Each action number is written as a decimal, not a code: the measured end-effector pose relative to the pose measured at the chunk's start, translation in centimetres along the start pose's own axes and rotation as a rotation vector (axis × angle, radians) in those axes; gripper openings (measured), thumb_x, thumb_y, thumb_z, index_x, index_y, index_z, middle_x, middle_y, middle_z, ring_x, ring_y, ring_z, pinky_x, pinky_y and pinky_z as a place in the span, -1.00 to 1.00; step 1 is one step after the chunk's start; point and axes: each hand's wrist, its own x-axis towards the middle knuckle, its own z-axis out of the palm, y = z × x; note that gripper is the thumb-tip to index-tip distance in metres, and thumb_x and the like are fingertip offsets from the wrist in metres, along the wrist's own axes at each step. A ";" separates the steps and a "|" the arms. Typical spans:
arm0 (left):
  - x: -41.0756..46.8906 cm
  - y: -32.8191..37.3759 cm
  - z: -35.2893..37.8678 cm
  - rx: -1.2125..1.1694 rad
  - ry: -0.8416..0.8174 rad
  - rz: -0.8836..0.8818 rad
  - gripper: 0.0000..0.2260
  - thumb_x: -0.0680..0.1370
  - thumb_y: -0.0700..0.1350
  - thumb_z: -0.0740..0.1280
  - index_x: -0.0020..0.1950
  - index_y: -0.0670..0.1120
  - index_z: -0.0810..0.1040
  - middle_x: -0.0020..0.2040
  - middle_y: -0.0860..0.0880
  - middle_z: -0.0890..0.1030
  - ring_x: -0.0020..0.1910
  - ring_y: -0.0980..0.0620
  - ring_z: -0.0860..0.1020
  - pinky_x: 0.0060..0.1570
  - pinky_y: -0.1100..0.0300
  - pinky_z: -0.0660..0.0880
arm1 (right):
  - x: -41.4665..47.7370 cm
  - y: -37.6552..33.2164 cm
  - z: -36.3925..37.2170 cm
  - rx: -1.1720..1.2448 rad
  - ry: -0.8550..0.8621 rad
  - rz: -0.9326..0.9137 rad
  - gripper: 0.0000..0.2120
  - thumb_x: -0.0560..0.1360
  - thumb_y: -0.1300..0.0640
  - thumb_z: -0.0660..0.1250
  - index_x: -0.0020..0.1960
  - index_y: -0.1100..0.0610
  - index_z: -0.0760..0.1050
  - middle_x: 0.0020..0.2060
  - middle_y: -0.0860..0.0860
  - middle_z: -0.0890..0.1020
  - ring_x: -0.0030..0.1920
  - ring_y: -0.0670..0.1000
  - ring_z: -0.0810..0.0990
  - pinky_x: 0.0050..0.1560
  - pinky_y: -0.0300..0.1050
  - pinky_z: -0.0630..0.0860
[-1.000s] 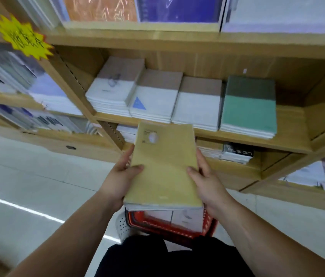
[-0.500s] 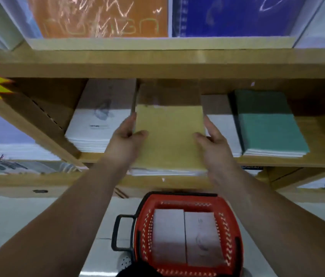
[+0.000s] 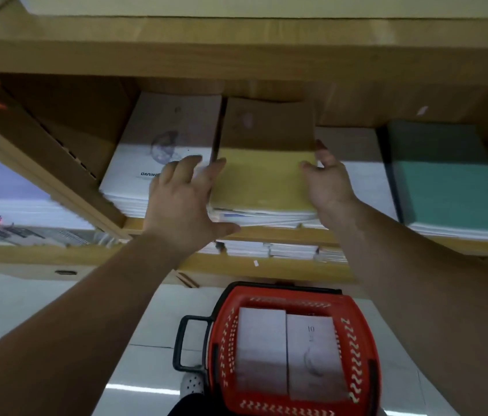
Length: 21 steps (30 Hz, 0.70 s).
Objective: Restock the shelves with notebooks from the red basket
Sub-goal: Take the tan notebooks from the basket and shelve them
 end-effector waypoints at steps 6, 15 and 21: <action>3.1 -1.1 1.7 0.094 -0.228 0.071 0.01 0.33 0.37 0.48 0.64 0.16 0.03 0.66 -0.06 0.05 0.61 -0.17 0.08 0.54 -0.24 0.08 | -0.9 0.8 -0.9 -0.121 -0.245 -0.061 -0.22 0.61 0.00 0.37 0.66 -0.11 -0.02 0.32 -0.13 0.52 0.24 -0.03 0.55 0.23 -0.16 0.49; 2.7 -3.3 3.1 0.168 -0.081 0.224 -0.29 0.46 0.10 0.52 0.53 -0.11 0.39 0.57 -0.22 0.29 0.49 -0.33 0.34 0.34 -0.38 0.36 | 1.7 0.0 0.3 -0.122 -0.329 -0.096 -0.25 0.50 0.00 0.46 0.59 -0.10 0.18 0.26 -0.07 0.62 0.22 0.00 0.63 0.32 0.05 0.56; 2.8 -3.5 2.8 0.132 -0.091 0.201 -0.19 0.46 0.15 0.49 0.61 0.00 0.22 0.61 -0.16 0.22 0.54 -0.27 0.26 0.45 -0.32 0.24 | 1.1 0.8 -0.1 0.017 -0.270 -0.069 -0.48 0.59 0.11 0.38 0.51 0.02 0.35 0.23 -0.03 0.64 0.20 -0.01 0.65 0.34 0.06 0.54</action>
